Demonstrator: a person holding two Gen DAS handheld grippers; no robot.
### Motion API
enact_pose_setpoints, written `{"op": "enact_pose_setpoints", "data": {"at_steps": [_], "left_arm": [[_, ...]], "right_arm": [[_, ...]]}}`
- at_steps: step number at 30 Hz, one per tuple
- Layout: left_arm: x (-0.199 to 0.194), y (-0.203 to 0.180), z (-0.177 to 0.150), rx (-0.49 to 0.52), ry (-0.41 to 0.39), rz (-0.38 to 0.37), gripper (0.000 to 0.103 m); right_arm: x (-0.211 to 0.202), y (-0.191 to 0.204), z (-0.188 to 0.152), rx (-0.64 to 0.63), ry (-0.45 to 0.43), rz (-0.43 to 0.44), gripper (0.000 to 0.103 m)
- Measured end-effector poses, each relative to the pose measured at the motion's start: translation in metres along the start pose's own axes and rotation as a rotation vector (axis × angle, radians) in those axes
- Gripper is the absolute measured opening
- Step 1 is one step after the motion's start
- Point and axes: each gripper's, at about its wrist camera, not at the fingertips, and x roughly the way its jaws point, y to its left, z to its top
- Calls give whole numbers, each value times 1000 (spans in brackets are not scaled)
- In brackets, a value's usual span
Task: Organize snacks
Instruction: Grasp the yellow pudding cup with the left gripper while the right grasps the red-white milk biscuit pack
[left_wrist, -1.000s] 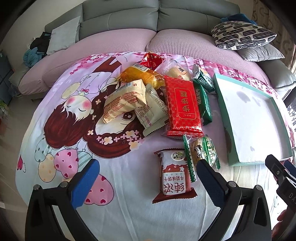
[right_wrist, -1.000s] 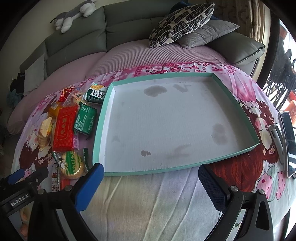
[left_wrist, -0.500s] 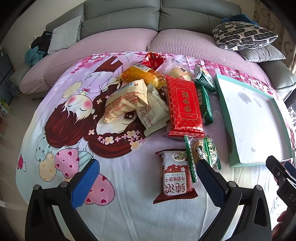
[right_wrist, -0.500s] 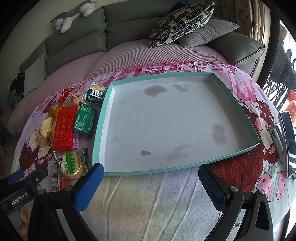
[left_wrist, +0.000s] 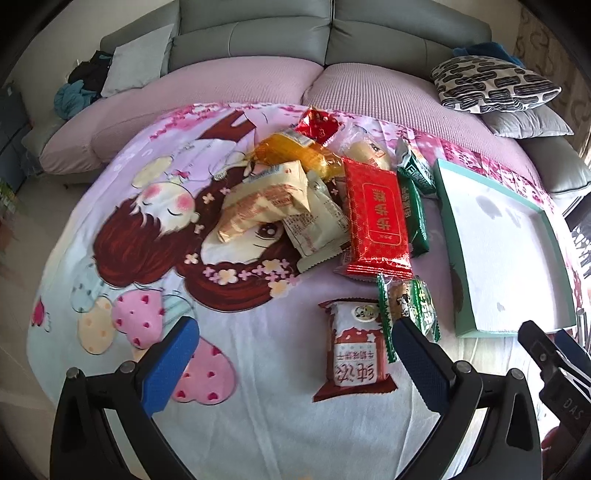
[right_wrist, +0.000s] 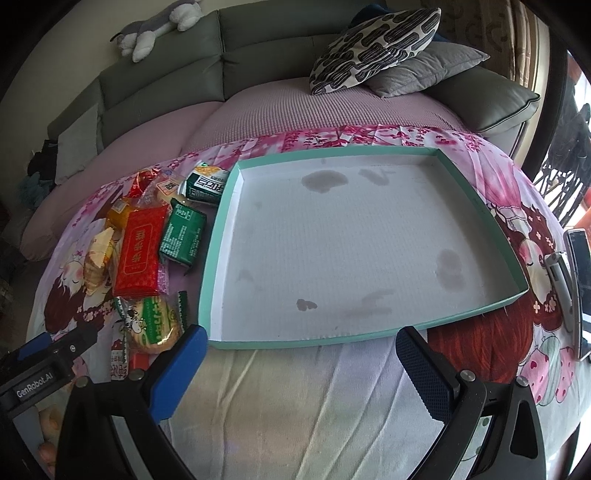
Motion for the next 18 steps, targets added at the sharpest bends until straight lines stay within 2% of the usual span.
{"op": "enact_pose_setpoints", "data": {"at_steps": [3, 5, 9, 14, 18], "left_arm": [[-8, 6, 0, 12, -11, 50, 103], [-12, 16, 0, 5, -11, 48, 103], [-17, 40, 0, -31, -6, 80, 103], [-19, 81, 0, -129, 0, 70, 103], [-9, 108, -6, -190, 26, 82, 103]], "right_arm": [[-1, 6, -1, -7, 5, 56, 103], [-1, 13, -2, -10, 14, 105, 103], [-3, 30, -6, -30, 21, 142, 103], [-10, 53, -8, -55, 4, 164, 103], [-4, 76, -13, -93, 43, 200, 102]]}}
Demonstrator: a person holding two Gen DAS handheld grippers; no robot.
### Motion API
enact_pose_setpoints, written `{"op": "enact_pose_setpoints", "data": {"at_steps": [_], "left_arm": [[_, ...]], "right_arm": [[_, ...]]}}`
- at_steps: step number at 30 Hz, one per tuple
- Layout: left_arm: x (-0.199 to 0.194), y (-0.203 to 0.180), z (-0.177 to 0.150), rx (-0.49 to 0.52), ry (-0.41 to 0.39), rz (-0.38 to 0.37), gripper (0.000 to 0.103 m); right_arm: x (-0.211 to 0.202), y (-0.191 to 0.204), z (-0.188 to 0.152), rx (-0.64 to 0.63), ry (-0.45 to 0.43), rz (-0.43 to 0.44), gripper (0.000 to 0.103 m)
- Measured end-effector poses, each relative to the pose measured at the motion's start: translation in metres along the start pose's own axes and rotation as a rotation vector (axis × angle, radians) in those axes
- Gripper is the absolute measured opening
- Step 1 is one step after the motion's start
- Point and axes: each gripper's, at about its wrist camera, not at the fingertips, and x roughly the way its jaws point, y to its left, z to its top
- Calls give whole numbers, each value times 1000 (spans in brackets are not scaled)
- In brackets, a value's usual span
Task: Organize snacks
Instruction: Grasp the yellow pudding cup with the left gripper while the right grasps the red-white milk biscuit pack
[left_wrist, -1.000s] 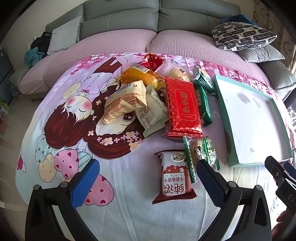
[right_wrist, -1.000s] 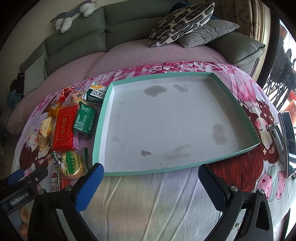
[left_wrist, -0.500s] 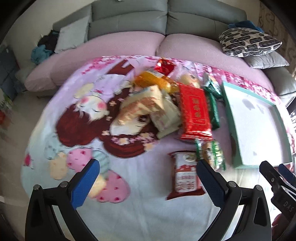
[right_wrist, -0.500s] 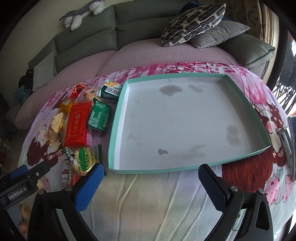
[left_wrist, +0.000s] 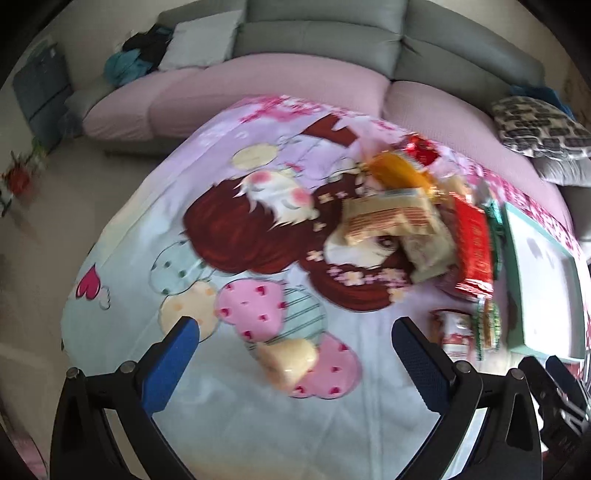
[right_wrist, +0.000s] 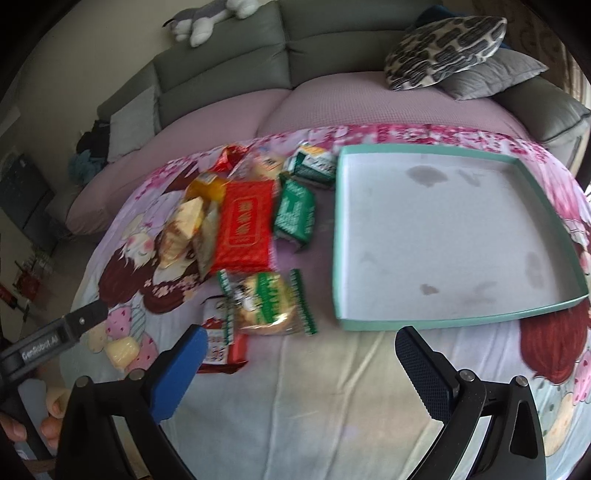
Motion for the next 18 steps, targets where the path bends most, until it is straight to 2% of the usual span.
{"op": "enact_pose_setpoints", "data": {"at_steps": [6, 13, 16, 18], "left_arm": [[21, 7, -6, -24, 56, -24, 101], [41, -7, -15, 15, 125, -78, 71], [48, -9, -19, 24, 142, -46, 63], [50, -8, -21, 32, 141, -38, 56]], "right_arm": [[15, 36, -4, -65, 40, 35, 95], [45, 61, -7, -110, 110, 32, 79], [54, 67, -10, -120, 130, 31, 70], [60, 69, -11, -122, 141, 21, 68]]}}
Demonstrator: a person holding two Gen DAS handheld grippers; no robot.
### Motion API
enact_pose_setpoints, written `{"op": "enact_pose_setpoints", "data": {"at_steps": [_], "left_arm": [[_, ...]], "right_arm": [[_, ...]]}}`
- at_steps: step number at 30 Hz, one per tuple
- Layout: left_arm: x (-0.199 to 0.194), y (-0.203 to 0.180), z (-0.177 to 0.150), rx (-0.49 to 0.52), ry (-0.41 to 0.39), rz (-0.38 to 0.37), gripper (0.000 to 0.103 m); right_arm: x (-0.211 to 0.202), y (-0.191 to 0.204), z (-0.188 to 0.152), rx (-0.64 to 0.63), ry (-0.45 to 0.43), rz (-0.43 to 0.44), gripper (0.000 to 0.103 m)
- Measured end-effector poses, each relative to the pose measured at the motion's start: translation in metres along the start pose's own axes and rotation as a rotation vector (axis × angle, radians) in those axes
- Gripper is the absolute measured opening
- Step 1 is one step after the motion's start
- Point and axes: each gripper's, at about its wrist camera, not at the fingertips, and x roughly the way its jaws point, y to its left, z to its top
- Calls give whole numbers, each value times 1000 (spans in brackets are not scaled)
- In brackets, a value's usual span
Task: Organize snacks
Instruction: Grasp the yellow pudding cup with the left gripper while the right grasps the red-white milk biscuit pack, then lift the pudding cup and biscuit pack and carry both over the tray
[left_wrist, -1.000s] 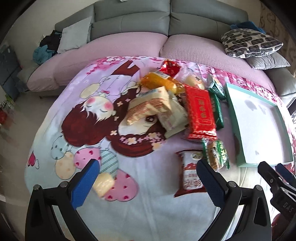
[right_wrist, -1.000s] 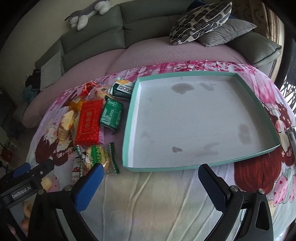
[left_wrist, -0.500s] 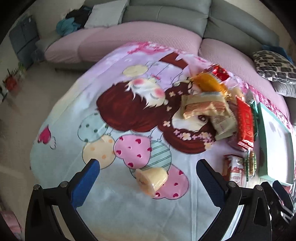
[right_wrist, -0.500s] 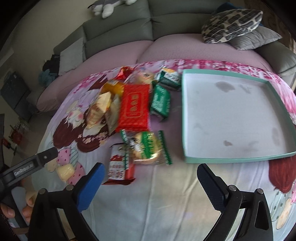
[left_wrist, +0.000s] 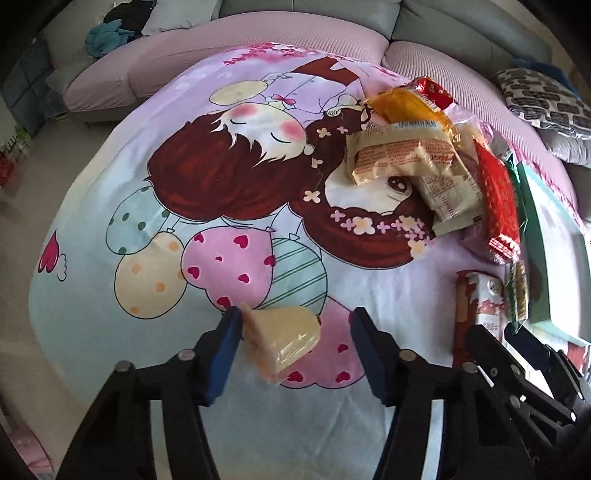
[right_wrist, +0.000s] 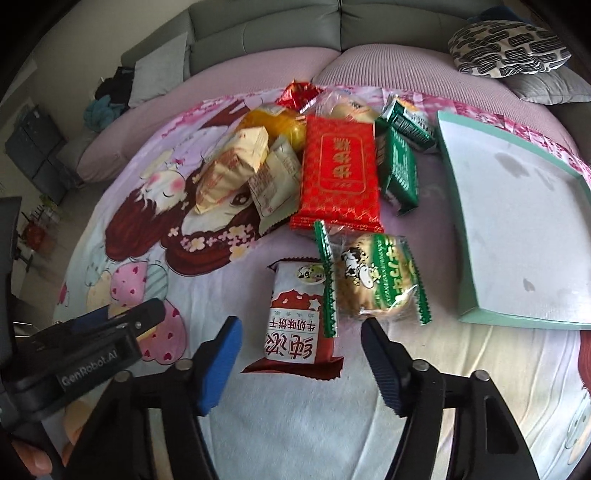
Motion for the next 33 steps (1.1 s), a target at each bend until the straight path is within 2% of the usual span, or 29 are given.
{"op": "enact_pose_setpoints", "data": {"at_steps": [3, 4, 8, 10, 15, 25, 26, 27, 33], "left_arm": [[3, 0, -2, 4, 5, 7, 42], [5, 0, -2, 10, 9, 10, 42], [5, -1, -3, 18, 0, 16, 41], [6, -3, -2, 17, -1, 15, 41], [3, -5, 0, 17, -6, 9, 41], [-14, -12, 3, 31, -47, -16, 36], [-16, -14, 4, 35, -54, -18, 29], [-19, -15, 4, 38, -59, -17, 8], [-19, -18, 3, 41, -60, -20, 8]], "right_arm": [[8, 0, -1, 3, 19, -11, 58], [10, -1, -1, 5, 25, -15, 55], [12, -4, -2, 14, 28, -11, 54], [12, -4, -2, 13, 29, -8, 48], [11, -1, -2, 5, 21, -1, 44], [-7, 3, -4, -21, -16, 26, 42], [-10, 3, -4, -25, -20, 32, 42], [-13, 4, -4, -30, -25, 40, 42], [-25, 5, -4, -34, -47, 61, 42]]}}
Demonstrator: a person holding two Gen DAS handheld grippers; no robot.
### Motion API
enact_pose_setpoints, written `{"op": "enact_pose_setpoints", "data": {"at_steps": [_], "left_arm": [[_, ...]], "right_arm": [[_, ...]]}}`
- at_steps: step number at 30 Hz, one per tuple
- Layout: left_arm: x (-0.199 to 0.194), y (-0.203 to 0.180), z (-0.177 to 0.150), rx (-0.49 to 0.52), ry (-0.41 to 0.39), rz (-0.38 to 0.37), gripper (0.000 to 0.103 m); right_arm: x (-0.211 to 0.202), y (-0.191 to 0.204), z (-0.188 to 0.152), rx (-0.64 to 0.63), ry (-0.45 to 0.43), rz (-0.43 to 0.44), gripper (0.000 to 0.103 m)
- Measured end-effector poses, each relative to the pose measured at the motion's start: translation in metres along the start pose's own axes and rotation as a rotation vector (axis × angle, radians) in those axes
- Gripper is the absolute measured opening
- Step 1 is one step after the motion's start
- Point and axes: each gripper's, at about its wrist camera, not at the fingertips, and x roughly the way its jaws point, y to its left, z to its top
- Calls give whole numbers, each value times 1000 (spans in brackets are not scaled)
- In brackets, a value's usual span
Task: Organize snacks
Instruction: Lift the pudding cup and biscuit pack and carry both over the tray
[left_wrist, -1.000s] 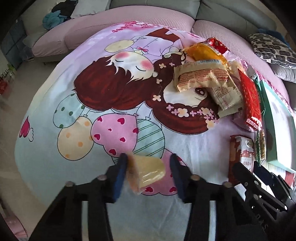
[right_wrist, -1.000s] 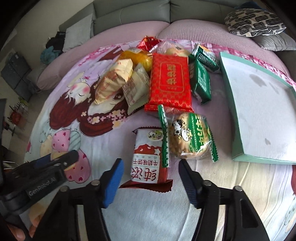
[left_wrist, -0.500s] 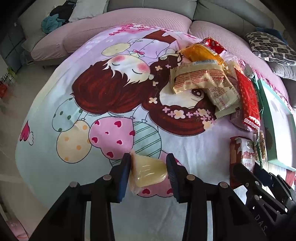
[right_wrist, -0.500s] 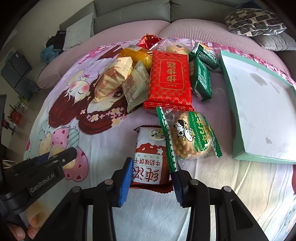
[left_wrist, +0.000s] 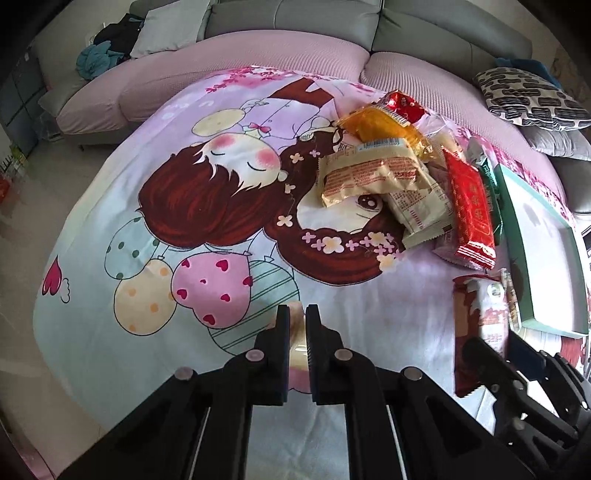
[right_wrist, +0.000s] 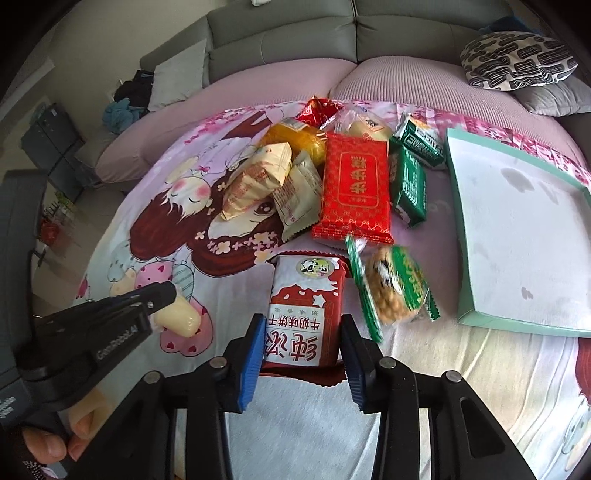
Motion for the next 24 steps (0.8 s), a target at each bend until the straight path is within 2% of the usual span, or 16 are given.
{"op": "enact_pose_setpoints", "data": {"at_steps": [6, 8, 10, 13, 18, 24], "left_arm": [[3, 12, 3, -63, 19, -39, 10], [4, 13, 3, -74, 30, -38, 22], [9, 13, 1, -74, 54, -31, 46], [11, 13, 0, -71, 67, -37, 47], [16, -3, -5, 9, 84, -19, 47], [32, -13, -12, 72, 104, 68, 45]], "right_arm": [[4, -3, -2, 1, 25, 3, 42], [9, -3, -4, 3, 45, 0, 42], [13, -5, -7, 7, 63, -5, 42], [16, -8, -10, 16, 80, -11, 42], [15, -8, -11, 17, 78, -9, 42], [15, -12, -13, 28, 86, -5, 42]]}}
